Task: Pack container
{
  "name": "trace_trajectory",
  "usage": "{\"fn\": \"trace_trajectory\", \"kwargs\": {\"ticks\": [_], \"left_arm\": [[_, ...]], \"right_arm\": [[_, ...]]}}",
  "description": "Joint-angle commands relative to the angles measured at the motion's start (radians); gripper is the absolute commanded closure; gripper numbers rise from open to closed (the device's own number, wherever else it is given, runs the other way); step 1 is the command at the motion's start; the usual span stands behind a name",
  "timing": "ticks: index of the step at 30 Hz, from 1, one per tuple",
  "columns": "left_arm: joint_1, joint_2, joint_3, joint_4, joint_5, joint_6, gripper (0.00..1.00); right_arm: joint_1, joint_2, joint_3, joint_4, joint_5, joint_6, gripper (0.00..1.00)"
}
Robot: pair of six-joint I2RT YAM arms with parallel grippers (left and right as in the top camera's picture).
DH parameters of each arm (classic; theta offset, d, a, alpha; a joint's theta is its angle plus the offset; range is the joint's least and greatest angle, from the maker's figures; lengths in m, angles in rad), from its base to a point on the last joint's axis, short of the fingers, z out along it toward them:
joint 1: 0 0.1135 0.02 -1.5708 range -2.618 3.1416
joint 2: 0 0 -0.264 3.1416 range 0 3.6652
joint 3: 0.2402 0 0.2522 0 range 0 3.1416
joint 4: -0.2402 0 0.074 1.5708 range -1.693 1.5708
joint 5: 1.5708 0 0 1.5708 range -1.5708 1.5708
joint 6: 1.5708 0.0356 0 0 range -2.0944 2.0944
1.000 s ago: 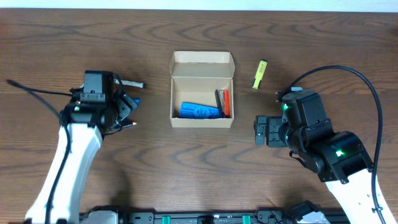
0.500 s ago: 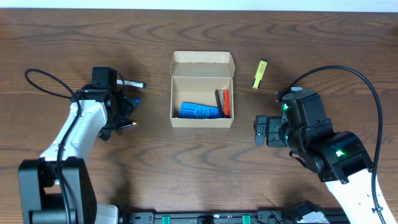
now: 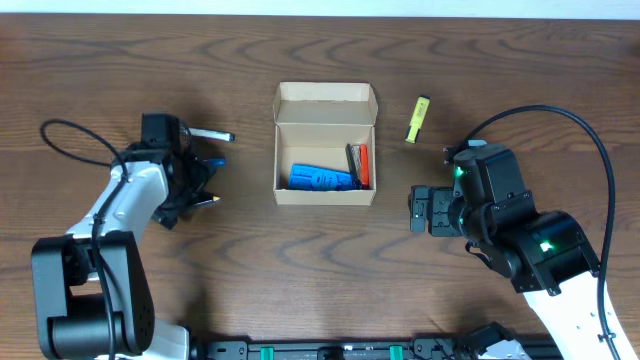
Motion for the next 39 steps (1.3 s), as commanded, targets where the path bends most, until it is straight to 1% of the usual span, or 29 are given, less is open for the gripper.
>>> {"fn": "trace_trajectory", "kwargs": {"ticks": [1, 2, 3, 5, 16, 23, 28, 32, 37, 39], "left_arm": [[0.008, 0.011, -0.033, 0.018, 0.01, -0.005, 0.0], [0.008, 0.011, -0.036, 0.023, 0.01, -0.005, 0.06], [0.008, 0.012, -0.038, 0.028, 0.009, -0.005, 0.08], [0.008, 0.017, -0.039, 0.038, 0.007, -0.005, 0.08], [0.009, 0.099, -0.039, 0.063, 0.036, -0.006, 0.27], [0.009, 0.1, -0.039, 0.069, 0.035, -0.005, 0.49], [0.009, 0.1, -0.039, 0.068, 0.031, 0.003, 0.55], [0.009, 0.097, -0.039, 0.064, 0.05, 0.031, 0.59], [0.008, 0.044, -0.037, 0.056, 0.093, 0.052, 0.68], [0.008, -0.005, -0.037, 0.052, 0.099, 0.068, 0.74]], "right_arm": [[-0.007, -0.01, -0.005, -0.001, 0.011, -0.011, 0.01], [-0.007, -0.01, -0.005, -0.001, 0.011, -0.011, 0.01], [-0.007, -0.01, -0.005, -0.002, 0.011, -0.011, 0.01], [-0.007, -0.01, -0.005, -0.001, 0.011, -0.011, 0.01], [-0.007, -0.01, -0.005, -0.002, 0.011, -0.011, 0.01], [-0.007, -0.01, -0.005, -0.002, 0.011, -0.011, 0.01], [-0.007, -0.01, -0.005, -0.002, 0.011, -0.011, 0.01], [-0.007, -0.01, -0.005, -0.002, 0.011, -0.011, 0.01], [-0.007, -0.01, -0.005, -0.002, 0.011, -0.011, 0.01], [-0.007, -0.01, -0.005, -0.002, 0.011, -0.011, 0.01]]}}
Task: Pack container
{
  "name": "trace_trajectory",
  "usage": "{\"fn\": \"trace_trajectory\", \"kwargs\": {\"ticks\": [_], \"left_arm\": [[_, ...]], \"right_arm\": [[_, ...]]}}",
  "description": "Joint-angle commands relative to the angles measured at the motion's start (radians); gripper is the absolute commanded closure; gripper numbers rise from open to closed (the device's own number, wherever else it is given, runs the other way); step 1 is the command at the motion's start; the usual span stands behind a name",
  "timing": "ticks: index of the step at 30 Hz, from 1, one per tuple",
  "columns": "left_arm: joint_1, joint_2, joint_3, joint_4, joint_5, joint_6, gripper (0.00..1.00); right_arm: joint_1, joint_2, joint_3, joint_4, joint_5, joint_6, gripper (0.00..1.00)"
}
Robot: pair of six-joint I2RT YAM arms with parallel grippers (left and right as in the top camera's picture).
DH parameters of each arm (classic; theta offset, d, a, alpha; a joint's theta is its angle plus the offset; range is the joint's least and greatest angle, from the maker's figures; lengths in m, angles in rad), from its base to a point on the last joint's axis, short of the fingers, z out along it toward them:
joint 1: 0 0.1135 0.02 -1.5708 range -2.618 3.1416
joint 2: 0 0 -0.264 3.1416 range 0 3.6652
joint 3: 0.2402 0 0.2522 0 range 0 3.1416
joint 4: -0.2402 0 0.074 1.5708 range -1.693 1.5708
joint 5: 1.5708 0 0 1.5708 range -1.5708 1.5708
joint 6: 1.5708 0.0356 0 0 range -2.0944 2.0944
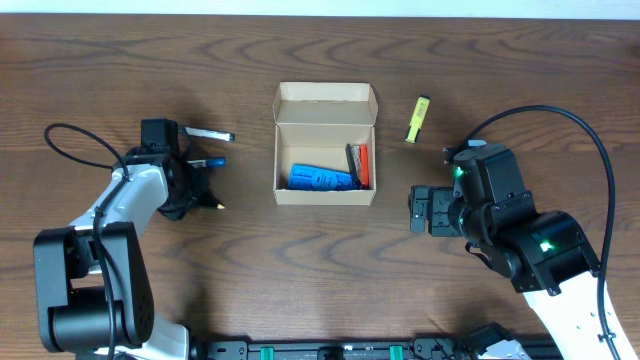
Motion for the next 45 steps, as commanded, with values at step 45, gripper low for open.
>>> {"fn": "trace_trajectory", "kwargs": {"ticks": [45], "left_arm": [[-0.644, 0.013, 0.477, -0.103, -0.143, -0.414, 0.94]], "right_arm": [[-0.007, -0.01, -0.005, -0.001, 0.011, -0.011, 0.01]]}}
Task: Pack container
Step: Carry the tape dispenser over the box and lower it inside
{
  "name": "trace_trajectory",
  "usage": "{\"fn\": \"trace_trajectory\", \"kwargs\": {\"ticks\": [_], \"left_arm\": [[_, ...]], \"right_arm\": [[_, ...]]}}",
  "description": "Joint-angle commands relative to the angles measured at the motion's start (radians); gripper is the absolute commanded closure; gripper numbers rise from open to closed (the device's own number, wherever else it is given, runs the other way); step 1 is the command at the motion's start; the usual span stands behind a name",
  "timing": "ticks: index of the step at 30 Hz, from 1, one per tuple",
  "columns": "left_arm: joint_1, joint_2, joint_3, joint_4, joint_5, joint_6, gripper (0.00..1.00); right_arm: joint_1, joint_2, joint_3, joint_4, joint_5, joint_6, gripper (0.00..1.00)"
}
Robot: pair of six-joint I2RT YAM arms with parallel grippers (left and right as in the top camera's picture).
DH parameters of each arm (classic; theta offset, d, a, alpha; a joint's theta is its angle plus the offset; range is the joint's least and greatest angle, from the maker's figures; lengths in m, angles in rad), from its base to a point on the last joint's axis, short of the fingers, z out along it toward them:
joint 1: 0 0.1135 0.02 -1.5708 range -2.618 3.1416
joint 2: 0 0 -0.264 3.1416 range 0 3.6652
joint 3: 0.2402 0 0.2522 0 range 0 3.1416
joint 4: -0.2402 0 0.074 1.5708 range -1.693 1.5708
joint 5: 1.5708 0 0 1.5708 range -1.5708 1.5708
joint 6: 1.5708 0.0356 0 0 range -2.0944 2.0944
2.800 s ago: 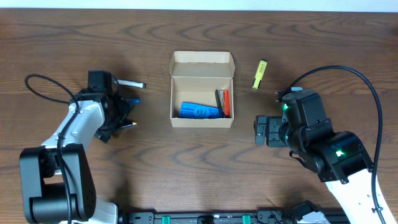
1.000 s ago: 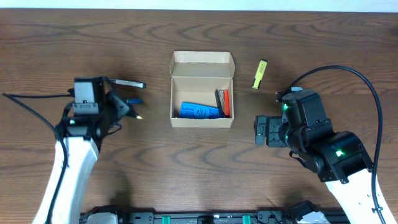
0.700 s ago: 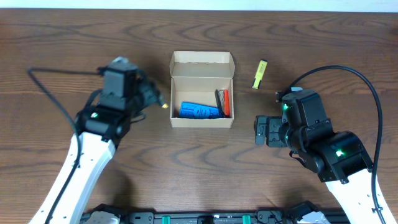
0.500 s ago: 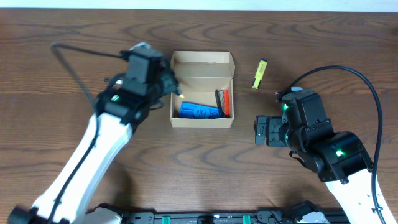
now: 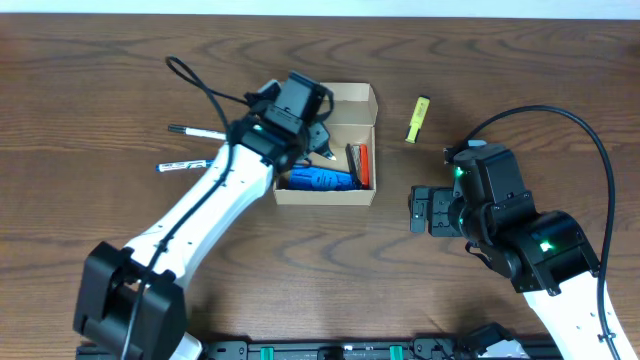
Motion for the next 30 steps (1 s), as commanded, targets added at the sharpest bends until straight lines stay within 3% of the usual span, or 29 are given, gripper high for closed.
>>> {"fn": "trace_trajectory", "kwargs": {"ticks": [1, 10, 30], "left_arm": [[-0.024, 0.026, 0.029, -0.002, -0.044, -0.142, 0.94], [-0.043, 0.091, 0.029, -0.055, -0.052, -0.379, 0.94], [-0.042, 0.106, 0.029, -0.122, -0.085, -0.432, 0.94]], "right_arm": [[-0.007, -0.01, -0.004, 0.0, 0.011, -0.011, 0.01], [-0.007, -0.01, -0.004, -0.001, 0.011, -0.011, 0.01], [-0.007, -0.01, -0.004, -0.001, 0.011, -0.011, 0.01]]}}
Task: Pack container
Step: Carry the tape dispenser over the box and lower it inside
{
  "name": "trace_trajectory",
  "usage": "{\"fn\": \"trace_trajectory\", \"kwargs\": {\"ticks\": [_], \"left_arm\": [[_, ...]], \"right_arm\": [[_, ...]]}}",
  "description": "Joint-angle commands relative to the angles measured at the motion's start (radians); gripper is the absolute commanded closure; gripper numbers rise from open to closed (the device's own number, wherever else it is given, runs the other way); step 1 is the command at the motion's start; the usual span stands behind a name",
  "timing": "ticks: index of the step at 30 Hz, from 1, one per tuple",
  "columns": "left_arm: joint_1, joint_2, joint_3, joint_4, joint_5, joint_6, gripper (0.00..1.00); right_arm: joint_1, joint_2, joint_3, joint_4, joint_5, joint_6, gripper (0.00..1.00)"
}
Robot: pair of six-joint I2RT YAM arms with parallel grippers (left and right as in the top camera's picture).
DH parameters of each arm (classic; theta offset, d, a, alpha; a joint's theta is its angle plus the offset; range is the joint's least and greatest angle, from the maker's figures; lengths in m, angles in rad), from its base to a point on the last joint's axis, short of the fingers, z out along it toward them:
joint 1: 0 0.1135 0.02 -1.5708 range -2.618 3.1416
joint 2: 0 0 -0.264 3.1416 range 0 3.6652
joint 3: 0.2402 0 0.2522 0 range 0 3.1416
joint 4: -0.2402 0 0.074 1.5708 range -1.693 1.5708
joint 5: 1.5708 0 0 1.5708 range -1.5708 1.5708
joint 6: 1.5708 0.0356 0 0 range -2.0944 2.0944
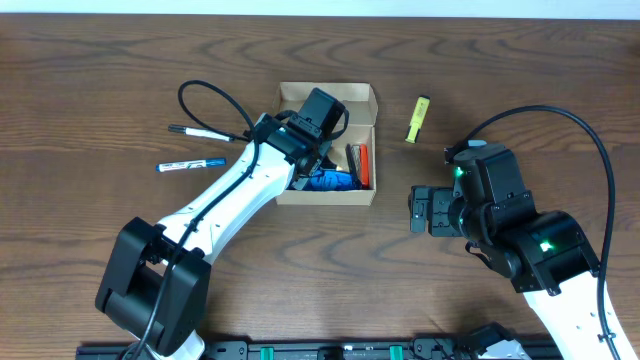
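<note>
The open cardboard box [326, 196] stands mid-table and holds a blue packet [338, 180] and red and black markers [358, 163]. My left arm reaches over the box from the left. Its left gripper [318, 152] is down inside the box, above the packet's left end. The wrist hides its fingers and anything between them. A yellow highlighter [416, 118] lies to the right of the box. My right gripper [414, 210] hovers open over the table to the right of the box, with nothing in it.
A blue pen [190, 165] and a black-and-white pen [196, 131] lie on the table left of the box. The left arm's cable [205, 100] loops above them. The box flap [326, 95] folds back on the far side.
My left gripper, which was over the box's left half with a pencil tip showing, has shifted right and deeper into the box. The pencil no longer shows. The right arm is unchanged.
My left gripper was first at the far left among the pens and a pencil. It was still there later, with the pencil at its tip. Then it was over the box carrying the pencil, and now it is inside the box. The right arm stayed still throughout.
</note>
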Motion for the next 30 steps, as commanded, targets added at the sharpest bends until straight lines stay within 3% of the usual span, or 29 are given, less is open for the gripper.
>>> {"fn": "trace_trajectory", "kwargs": {"ticks": [1, 5, 7, 16, 22, 30], "left_arm": [[0.001, 0.013, 0.026, -0.016, -0.03, -0.016, 0.94], [0.001, 0.013, 0.026, -0.024, -0.026, -0.016, 0.92], [0.0, 0.013, 0.026, -0.025, -0.021, -0.016, 0.76], [0.0, 0.013, 0.026, -0.032, 0.0, -0.016, 0.52], [0.0, 0.013, 0.026, -0.069, 0.005, -0.015, 0.43], [0.0, 0.01, 0.026, -0.079, 0.041, -0.015, 0.44]], "right_arm": [[-0.007, -0.01, -0.004, -0.001, 0.011, -0.011, 0.01], [-0.007, -0.01, -0.004, -0.001, 0.011, -0.011, 0.01], [-0.007, -0.01, -0.004, -0.001, 0.011, -0.011, 0.01], [-0.007, -0.01, -0.004, -0.001, 0.011, -0.011, 0.01], [-0.007, -0.01, -0.004, -0.001, 0.011, -0.011, 0.01], [-0.007, -0.01, -0.004, -0.001, 0.011, -0.011, 0.01]]}}
